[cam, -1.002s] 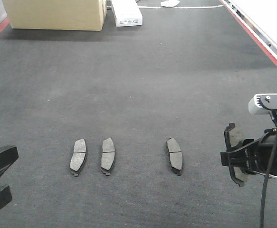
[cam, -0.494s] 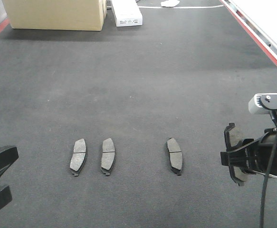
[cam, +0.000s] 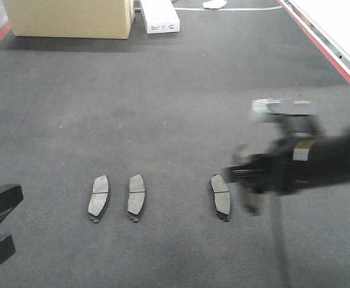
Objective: Move and align brake pads A on conveyor
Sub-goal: 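Move the right gripper over the belt beside the other brake pad, then lower the right gripper's brake pad onto the belt and release it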
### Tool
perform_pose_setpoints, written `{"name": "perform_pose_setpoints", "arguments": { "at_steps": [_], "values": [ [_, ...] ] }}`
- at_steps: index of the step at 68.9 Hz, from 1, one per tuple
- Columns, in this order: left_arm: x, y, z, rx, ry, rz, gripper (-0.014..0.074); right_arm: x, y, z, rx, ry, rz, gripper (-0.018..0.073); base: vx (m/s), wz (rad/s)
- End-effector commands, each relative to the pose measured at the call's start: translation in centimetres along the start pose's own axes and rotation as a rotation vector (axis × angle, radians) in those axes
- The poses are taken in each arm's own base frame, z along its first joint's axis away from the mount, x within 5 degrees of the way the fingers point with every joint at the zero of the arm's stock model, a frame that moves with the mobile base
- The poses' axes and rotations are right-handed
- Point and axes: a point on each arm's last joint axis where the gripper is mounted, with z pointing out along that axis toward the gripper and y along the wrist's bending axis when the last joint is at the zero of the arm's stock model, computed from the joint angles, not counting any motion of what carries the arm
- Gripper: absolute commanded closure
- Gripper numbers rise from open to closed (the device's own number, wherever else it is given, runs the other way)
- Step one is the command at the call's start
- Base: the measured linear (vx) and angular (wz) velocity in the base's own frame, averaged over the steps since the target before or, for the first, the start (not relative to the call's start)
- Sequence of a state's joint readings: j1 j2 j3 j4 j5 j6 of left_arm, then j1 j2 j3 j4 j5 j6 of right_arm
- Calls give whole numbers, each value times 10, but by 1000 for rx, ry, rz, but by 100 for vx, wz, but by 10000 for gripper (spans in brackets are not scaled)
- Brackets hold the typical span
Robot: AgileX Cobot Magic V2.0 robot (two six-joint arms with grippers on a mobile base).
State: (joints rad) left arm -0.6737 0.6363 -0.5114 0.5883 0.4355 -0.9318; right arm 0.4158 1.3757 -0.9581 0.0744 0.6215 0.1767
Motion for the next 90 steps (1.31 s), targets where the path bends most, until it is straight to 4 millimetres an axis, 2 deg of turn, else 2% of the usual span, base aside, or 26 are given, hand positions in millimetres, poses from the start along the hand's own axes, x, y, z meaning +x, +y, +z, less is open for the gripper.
{"name": "perform_pose_setpoints", "arguments": {
  "at_steps": [1,10,15,27,40,57,90],
  "values": [
    [-10,-6,-3,46,-54,6,603,-25,27,8,-64,-71,-2,500,0,0],
    [-10,-6,-3,46,-54,6,603,-39,61,46,-95,-2,-24,500,0,0],
    [-10,-6,-3,46,-54,6,603,-46,70,63,-92,39,-6,498,0,0],
    [-10,-6,-3,46,-54,6,603,-64,79,98,-78,73,49,493,0,0],
    [-10,-6,-3,46,-54,6,603,-67,82,128,-61,117,49,487,0,0],
    [-10,-6,-3,46,-54,6,603,-65,78,146,-13,132,56,480,0,0],
    [-10,-6,-3,46,-54,6,603,-66,76,149,17,110,79,459,0,0]
  ]
}}
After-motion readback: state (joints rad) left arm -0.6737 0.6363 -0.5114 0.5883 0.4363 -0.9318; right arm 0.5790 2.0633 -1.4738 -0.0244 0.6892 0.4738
